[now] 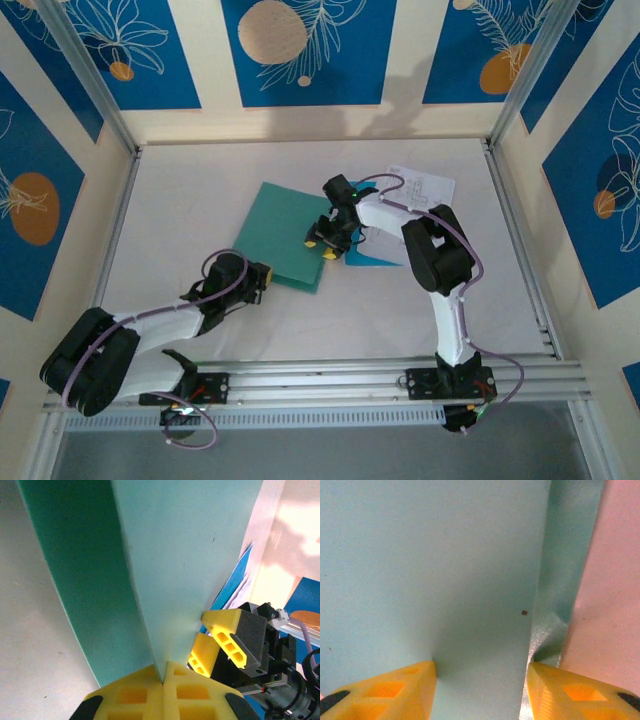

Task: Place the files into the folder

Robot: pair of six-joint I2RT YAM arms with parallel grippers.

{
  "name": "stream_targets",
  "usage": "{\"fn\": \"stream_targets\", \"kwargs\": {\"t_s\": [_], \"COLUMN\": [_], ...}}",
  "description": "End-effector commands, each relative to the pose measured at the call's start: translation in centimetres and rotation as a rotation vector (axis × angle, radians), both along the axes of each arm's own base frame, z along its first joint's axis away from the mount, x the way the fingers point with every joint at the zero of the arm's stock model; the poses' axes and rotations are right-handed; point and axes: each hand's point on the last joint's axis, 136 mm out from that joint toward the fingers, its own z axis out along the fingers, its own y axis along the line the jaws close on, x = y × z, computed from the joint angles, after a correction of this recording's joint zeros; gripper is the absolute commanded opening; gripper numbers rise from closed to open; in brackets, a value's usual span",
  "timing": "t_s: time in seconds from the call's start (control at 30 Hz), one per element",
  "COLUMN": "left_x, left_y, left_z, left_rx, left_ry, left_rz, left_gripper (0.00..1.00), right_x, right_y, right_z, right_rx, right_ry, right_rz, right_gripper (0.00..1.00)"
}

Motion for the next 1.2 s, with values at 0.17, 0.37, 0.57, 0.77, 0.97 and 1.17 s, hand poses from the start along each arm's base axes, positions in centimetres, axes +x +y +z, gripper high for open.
{"fn": "stream_targets", "kwargs": {"t_s": [0.17,0.37,0.57,0.77,0.97,1.17], "left_x": [-0.9,-1.4,-2.9,-4.2,-3.2,-2.2], "left_y": [-0.8,-0.7,-0.4,-0.2,-2.1,-6.2], "left_z": [0.3,0.5,1.3,5.3,8.0,9.2], "left_rx": [-0.054,-0.042,0.036,0.408,0.756,1.148], "left_ry": [0.012,0.018,0.056,0.020,-0.112,-0.264], "left_rz": [-0.030,-0.045,-0.122,-0.465,-0.873,-1.205], "left_gripper": [0.00,0.00,0.44,0.59,0.64,0.71], "right_x": [0.2,0.3,-0.1,-0.4,-0.4,-0.4], "right_y": [0.3,0.1,-0.2,-0.2,0.0,0.2], "right_z": [2.8,3.5,4.3,5.6,7.0,8.4], "right_rx": [0.086,0.099,0.099,0.119,0.114,0.107], "right_ry": [0.000,0.004,0.030,0.045,0.066,0.067], "right_rz": [-0.063,-0.104,-0.141,-0.166,-0.157,-0.141], "right_gripper": [0.39,0.08,0.00,0.00,0.00,0.00]}}
